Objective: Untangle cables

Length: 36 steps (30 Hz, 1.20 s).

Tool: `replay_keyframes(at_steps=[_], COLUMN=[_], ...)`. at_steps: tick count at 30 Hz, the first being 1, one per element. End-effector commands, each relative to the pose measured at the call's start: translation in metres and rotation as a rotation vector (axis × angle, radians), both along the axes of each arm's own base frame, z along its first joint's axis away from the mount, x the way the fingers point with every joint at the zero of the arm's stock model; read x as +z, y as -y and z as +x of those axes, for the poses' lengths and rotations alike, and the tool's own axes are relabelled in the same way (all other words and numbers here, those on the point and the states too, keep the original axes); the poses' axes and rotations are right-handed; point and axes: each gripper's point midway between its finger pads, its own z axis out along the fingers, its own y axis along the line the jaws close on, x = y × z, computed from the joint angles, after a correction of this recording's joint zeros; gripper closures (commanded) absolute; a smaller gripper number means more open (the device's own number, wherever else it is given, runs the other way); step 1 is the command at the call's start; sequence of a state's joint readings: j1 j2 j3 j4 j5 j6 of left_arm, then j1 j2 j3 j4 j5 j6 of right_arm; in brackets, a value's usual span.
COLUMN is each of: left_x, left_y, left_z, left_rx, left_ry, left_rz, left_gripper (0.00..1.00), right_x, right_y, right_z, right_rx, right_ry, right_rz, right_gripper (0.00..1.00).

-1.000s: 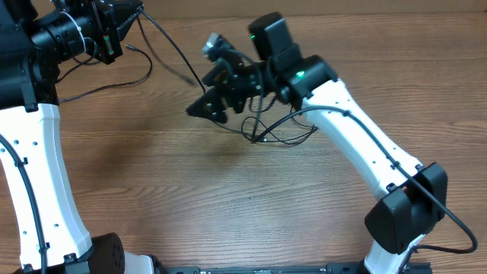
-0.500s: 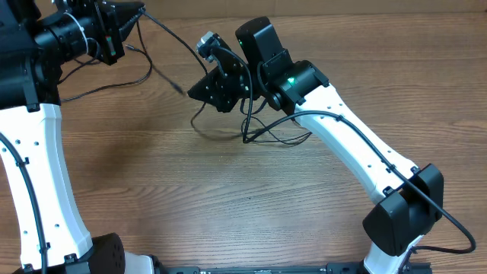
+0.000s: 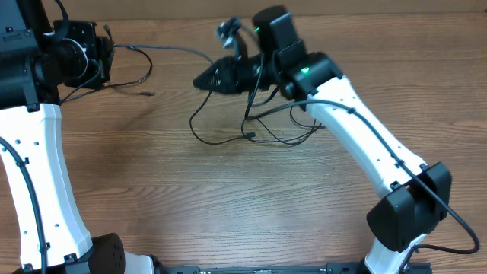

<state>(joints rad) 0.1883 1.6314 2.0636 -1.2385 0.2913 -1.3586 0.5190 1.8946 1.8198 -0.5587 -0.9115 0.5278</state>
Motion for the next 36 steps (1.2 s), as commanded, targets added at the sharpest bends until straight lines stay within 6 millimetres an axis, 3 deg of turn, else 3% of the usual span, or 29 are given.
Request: replay_keyframes(at_steps=[1, 3, 7, 12, 18, 21, 26, 28, 30, 36], left_x=[0.007, 0.008, 0.014, 0.024, 0.041, 0.039, 0.039, 0.045, 0.048, 0.062], left_y=[-0.005, 0.003, 0.024, 0.05, 0.081, 0.085, 0.097, 0.108, 0.117, 0.137], left_z=[-0.007, -0.007, -0.009, -0.013, -0.023, -0.028, -0.038, -0.042, -0.046, -0.038], left_rx=[-0.077, -0.156, -0.334, -0.528, -0.698, -0.645, -0.545, -0.555, -0.553, -0.59], left_ry=[0.03, 0.049, 0.11, 0.207, 0.315, 0.254, 0.132, 0.119, 0.093, 0.143], left_rz=[0.153, 0.161, 0.174, 0.162, 0.061, -0.053, -0.276, -0.354, -0.42, -0.434], left_gripper=[0.85, 0.83, 0.68, 0.64, 0.61, 0.66, 0.65, 0.58, 0.34, 0.41], right_x=[0.071, 0.085, 0.107, 0.13, 0.137, 0.136, 0.135, 0.135, 0.135, 0.135], right_y=[0.016, 0.021, 0.027, 0.027, 0.027, 0.028, 0.029, 0.028, 0.024, 0.006], right_z=[-0.02, -0.021, -0.022, -0.028, -0.029, -0.034, -0.041, -0.04, -0.041, -0.059], right_rx=[0.081, 0.1, 0.094, 0.136, 0.159, 0.217, 0.292, 0.292, 0.292, 0.347], right_ry=[-0.127, -0.206, -0.45, -0.525, -0.423, -0.284, -0.062, -0.021, -0.009, 0.046], right_rz=[0.169, 0.213, 0.255, 0.292, 0.316, 0.323, 0.342, 0.347, 0.349, 0.358], right_gripper=[0.96, 0.96, 0.96, 0.96, 0.96, 0.96, 0.96, 0.96, 0.96, 0.96])
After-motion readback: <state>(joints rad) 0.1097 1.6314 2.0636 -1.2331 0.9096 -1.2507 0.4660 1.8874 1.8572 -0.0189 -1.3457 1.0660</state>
